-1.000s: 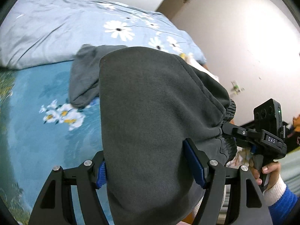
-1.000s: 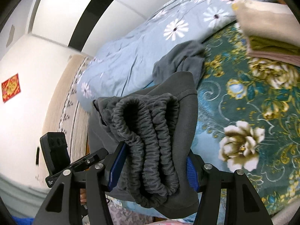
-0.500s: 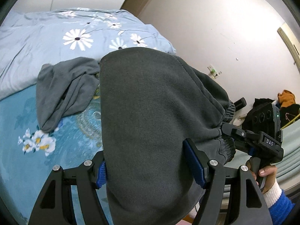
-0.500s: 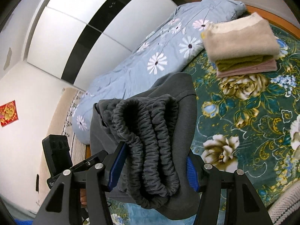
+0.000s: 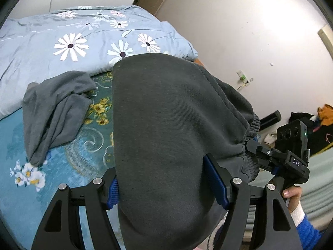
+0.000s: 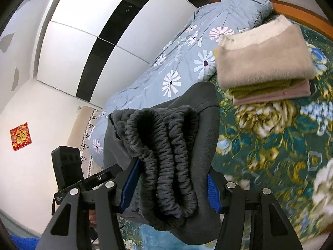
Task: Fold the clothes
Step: 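Lower the sweatpants onto the beige fuzzy folded stack with both grippers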
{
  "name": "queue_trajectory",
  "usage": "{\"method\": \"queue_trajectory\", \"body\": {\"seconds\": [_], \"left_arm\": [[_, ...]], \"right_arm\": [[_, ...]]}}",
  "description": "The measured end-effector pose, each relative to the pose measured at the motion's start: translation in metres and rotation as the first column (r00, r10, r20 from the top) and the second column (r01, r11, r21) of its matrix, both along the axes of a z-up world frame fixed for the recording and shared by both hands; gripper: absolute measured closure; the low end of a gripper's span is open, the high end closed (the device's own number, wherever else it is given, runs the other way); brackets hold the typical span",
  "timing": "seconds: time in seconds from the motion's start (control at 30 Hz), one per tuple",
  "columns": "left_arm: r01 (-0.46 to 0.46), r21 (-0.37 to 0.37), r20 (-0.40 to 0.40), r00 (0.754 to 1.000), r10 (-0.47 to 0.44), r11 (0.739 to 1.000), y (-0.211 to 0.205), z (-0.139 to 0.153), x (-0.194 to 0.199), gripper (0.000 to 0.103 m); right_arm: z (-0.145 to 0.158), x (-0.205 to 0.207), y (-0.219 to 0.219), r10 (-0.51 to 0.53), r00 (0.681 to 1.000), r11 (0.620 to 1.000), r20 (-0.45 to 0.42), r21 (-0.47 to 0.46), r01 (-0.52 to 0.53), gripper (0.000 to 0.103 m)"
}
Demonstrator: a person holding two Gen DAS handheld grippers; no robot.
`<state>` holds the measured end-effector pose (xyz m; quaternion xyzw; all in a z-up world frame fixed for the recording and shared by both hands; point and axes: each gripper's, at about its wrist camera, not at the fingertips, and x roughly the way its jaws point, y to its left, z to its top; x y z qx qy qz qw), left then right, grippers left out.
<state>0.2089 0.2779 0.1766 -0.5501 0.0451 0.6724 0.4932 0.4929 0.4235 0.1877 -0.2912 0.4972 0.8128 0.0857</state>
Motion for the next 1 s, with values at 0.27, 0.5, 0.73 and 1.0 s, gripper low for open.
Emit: {"method": "queue_trajectory", "body": {"seconds": [0.27, 0.5, 0.73, 1.0], "left_arm": [[-0.03, -0.036, 0.066, 0.997, 0.033, 0.999, 0.08, -0.011, -0.016, 0.03], [-0.022, -0.048, 0.097, 0.995, 0.027, 0.999, 0.147, -0.031, -0.021, 0.03], [-0.004, -0.027, 0.097, 0.995, 0.007, 1.0, 0.207, -0.031, -0.031, 0.03], [0.008, -0.01, 0.091, 0.996, -0.007, 1.0, 0.28, -0.038, -0.051, 0.03]], "right_arm": [[-0.028, 0.005, 0.084, -0.022, 1.0, 0.997, -0.004, -0.07, 0.022, 0.042], [-0.045, 0.006, 0.142, -0.041, 0.999, 0.996, -0.007, -0.083, 0.04, 0.042], [-0.045, 0.006, 0.196, -0.056, 0.998, 0.997, -0.042, -0.059, 0.054, 0.042], [-0.053, 0.0, 0.265, -0.087, 0.993, 0.995, -0.076, -0.044, 0.084, 0.042]]}}
